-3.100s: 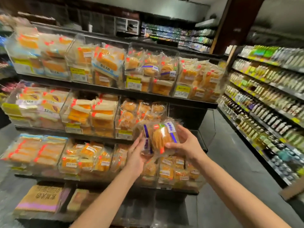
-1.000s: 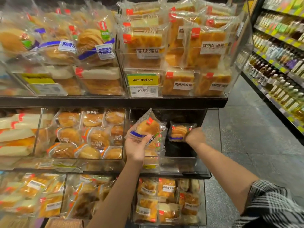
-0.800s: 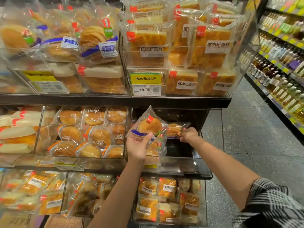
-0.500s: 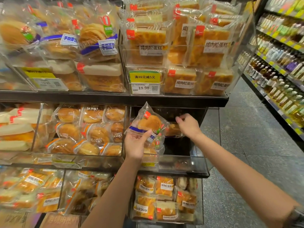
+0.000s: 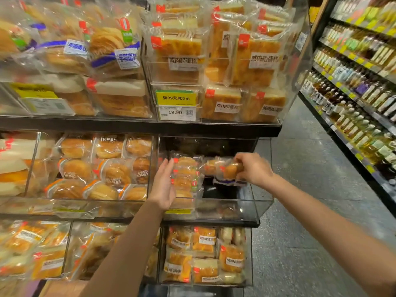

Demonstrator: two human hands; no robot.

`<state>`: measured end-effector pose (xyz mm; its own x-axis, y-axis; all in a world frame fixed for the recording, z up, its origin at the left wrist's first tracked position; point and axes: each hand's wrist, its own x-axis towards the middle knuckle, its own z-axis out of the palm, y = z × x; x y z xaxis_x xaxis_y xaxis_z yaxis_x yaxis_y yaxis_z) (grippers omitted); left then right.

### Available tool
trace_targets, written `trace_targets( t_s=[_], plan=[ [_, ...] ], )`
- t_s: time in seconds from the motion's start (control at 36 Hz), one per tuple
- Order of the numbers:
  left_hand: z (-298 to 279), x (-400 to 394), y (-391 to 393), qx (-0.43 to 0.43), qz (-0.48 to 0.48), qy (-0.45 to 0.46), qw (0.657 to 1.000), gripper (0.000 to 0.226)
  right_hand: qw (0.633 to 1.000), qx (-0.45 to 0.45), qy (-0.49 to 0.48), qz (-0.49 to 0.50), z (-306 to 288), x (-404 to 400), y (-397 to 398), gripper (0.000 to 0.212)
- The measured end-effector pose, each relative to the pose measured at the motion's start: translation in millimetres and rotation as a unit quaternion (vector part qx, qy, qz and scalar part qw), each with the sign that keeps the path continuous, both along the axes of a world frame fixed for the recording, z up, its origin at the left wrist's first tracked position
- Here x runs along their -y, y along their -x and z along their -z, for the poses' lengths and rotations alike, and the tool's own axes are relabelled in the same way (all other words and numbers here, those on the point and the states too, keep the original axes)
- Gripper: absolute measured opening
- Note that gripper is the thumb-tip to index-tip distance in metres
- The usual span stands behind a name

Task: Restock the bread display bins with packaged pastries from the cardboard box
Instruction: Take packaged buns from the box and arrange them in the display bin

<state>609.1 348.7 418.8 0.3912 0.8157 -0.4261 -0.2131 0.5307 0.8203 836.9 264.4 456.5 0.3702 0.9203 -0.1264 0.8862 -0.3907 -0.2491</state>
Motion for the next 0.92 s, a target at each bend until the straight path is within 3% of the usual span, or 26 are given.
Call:
trace_targets(
  t_s=[0.11, 0.25, 0.33, 0.39, 0.58, 0.72, 0.78, 0.92],
  plan=[
    [26, -17, 2, -0.011, 0.004, 0.010, 1.000, 0.069, 0.998, 0.045, 0.052, -0.009, 21, -6, -1, 0.044],
    [-1, -3, -6, 0.010, -0.042, 0.012, 0.999, 0.049, 0.998, 0.034, 0.045, 0.009, 44, -29, 1, 0.043],
    [-7, 1, -7, -0.006, -0.034, -0.016, 0.999, 0.048, 0.988, 0.152, 0.026, -0.002, 50, -43, 6, 0.042],
    [-6, 2, -7, 0.009, -0.049, -0.007, 0.999, 0.048, 0.983, 0.183, 0.023, -0.011, 54, -50, 13, 0.044],
    [-9, 6, -7, 0.003, -0.041, -0.024, 0.999, 0.050, 0.988, 0.145, 0.004, -0.051, 63, -54, 22, 0.033],
    [-14, 10, 2, 0.039, 0.010, -0.044, 0.998, 0.046, 0.994, 0.109, -0.010, -0.030, 59, -39, 23, 0.048],
    [-18, 14, 9, 0.048, 0.038, -0.062, 0.996, 0.041, 0.995, 0.096, -0.037, -0.016, 51, -31, 26, 0.043],
    [-26, 37, 41, -0.047, 0.136, -0.138, 0.980, 0.031, 0.994, 0.003, -0.108, 0.012, 18, -6, 52, 0.029]
  ],
)
